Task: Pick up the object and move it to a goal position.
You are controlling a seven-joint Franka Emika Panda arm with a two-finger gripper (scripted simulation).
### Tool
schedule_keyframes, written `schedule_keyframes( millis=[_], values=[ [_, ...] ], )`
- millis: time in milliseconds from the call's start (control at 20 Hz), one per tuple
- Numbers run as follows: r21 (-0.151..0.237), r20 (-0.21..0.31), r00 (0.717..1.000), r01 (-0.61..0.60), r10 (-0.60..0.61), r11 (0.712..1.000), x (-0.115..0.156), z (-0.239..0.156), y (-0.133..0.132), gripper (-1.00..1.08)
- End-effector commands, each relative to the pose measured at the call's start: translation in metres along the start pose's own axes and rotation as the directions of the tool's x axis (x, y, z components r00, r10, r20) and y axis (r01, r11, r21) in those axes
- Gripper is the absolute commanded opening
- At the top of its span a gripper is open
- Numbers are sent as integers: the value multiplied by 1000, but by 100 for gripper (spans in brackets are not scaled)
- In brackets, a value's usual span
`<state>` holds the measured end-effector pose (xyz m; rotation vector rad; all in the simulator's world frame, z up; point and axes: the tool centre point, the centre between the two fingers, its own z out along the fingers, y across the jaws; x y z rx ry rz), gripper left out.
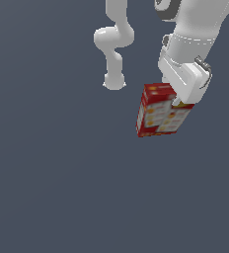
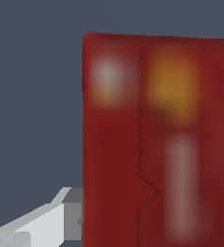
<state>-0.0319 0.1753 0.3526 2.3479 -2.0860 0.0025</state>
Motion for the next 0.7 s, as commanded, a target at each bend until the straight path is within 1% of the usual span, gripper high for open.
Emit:
schedule_keyframes(
  millis=[0, 300, 650],
  values=[
    [0, 0, 1000, -1, 1, 1000, -11, -22, 7, -100],
    [0, 1, 1000, 0, 0, 1000, -29, -56, 16, -100],
    [0, 1, 1000, 0, 0, 1000, -37, -70, 19, -100]
  ],
)
